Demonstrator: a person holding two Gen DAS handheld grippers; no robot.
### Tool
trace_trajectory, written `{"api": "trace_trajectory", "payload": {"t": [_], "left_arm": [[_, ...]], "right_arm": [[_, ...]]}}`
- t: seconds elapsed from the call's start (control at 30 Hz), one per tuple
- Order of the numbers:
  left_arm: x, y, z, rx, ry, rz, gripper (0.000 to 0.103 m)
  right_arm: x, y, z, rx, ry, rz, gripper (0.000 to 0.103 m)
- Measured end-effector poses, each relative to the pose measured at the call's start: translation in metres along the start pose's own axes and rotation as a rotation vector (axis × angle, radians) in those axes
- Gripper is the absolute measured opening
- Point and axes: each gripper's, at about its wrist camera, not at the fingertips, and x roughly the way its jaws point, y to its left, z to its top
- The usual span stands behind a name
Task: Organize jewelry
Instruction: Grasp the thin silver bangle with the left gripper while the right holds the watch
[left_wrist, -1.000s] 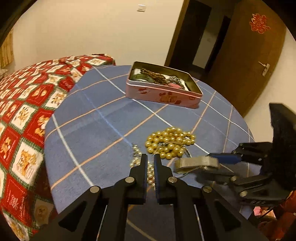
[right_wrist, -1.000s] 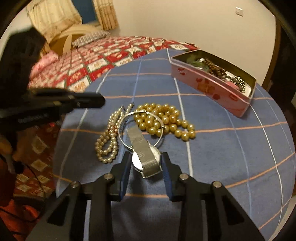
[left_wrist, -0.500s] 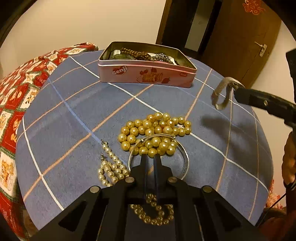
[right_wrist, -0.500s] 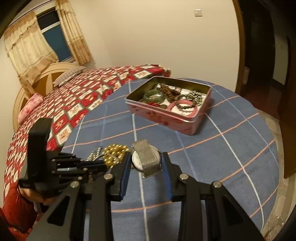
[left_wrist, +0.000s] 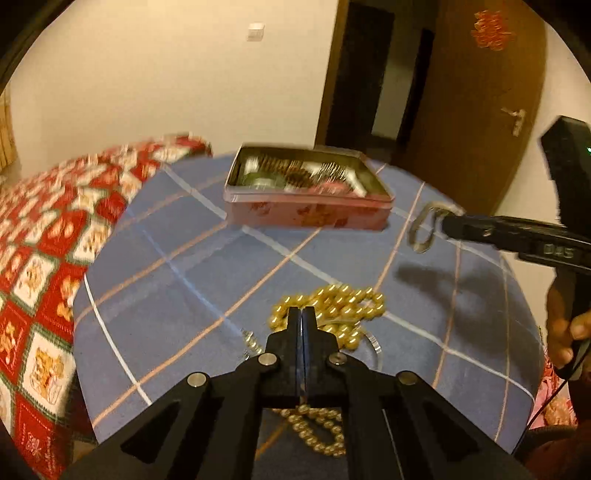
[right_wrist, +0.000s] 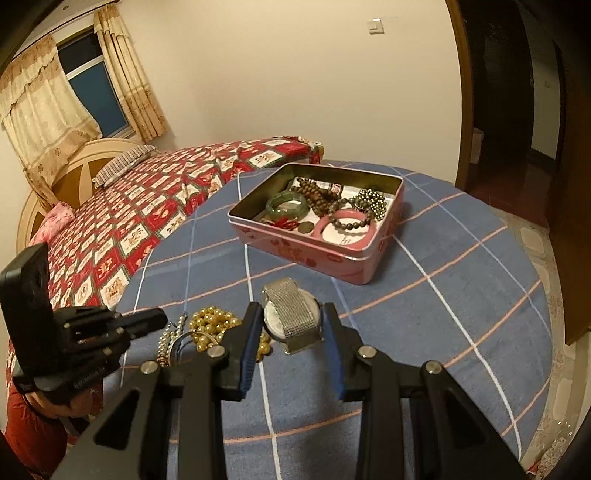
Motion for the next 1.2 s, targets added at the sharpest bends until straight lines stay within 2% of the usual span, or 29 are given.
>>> {"api": "trace_trajectory", "payload": {"t": [0.1, 0.27, 0.33, 0.37, 0.4, 0.43, 0.47, 0.5, 0.57, 0.6, 0.63, 0.67, 0.7, 0.97, 1.0, 1.07, 1.1, 1.2], "left_arm": [[0.020, 0.002, -0.005, 0.000, 0.093, -0.006, 0.000], [0.027, -0.006, -0.012, 0.047, 0.097, 0.035, 0.002], [0.025, -0.004, -0.011, 0.031, 0.104, 0.008, 0.004], [0.023, -0.001, -0.012, 0.010, 0.107, -0.017, 0.010], [0.024, 0.003, -0.013, -0.019, 0.118, -0.052, 0.030], [0.025, 0.005, -0.014, -0.039, 0.128, -0.079, 0.044], [0.026, 0.005, -0.017, -0.053, 0.128, -0.104, 0.070], [0.027, 0.004, -0.020, -0.051, 0.129, -0.101, 0.077], [0.026, -0.006, -0.025, 0.011, 0.097, -0.032, 0.077], [0.026, -0.009, -0.026, 0.034, 0.086, -0.014, 0.072], [0.025, -0.011, -0.026, 0.052, 0.076, -0.024, 0.065], [0.024, -0.011, -0.025, 0.054, 0.080, -0.060, 0.045], [0.024, -0.011, -0.024, 0.048, 0.091, -0.076, 0.037], [0.026, -0.009, -0.024, 0.063, 0.122, -0.075, 0.036], [0.026, -0.010, -0.025, 0.069, 0.125, -0.078, 0.023], [0.024, -0.013, -0.027, 0.087, 0.127, -0.087, 0.009], [0.023, -0.014, -0.028, 0.092, 0.128, -0.103, 0.005], [0.019, -0.020, -0.030, 0.134, 0.131, -0.124, 0.004]], "right_arm": [[0.001, 0.001, 0.000, 0.005, 0.004, 0.007, 0.036], [0.000, 0.003, 0.001, -0.003, 0.005, 0.013, 0.036], [0.001, 0.004, 0.001, -0.007, 0.007, 0.014, 0.036], [0.001, 0.004, 0.001, -0.007, 0.006, 0.015, 0.036], [0.001, 0.004, 0.001, -0.006, 0.006, 0.016, 0.036], [0.001, 0.004, 0.001, -0.003, 0.006, 0.018, 0.036], [0.002, 0.004, 0.001, 0.001, 0.008, 0.022, 0.036], [0.002, 0.004, 0.001, 0.001, 0.009, 0.022, 0.036], [0.004, 0.004, 0.001, 0.001, 0.012, 0.020, 0.036], [0.004, 0.004, 0.001, 0.001, 0.015, 0.020, 0.036], [0.005, 0.003, 0.001, 0.001, 0.018, 0.020, 0.036], [0.005, 0.003, 0.001, 0.002, 0.019, 0.020, 0.036], [0.005, 0.002, 0.001, 0.004, 0.020, 0.020, 0.036], [0.002, 0.001, 0.002, 0.009, 0.010, 0.021, 0.036], [0.002, 0.001, 0.002, 0.009, 0.010, 0.022, 0.036], [0.002, 0.001, 0.003, 0.008, 0.009, 0.020, 0.036], [0.002, 0.001, 0.003, 0.009, 0.009, 0.020, 0.036], [0.001, 0.000, 0.004, 0.016, 0.001, 0.019, 0.036]]}}
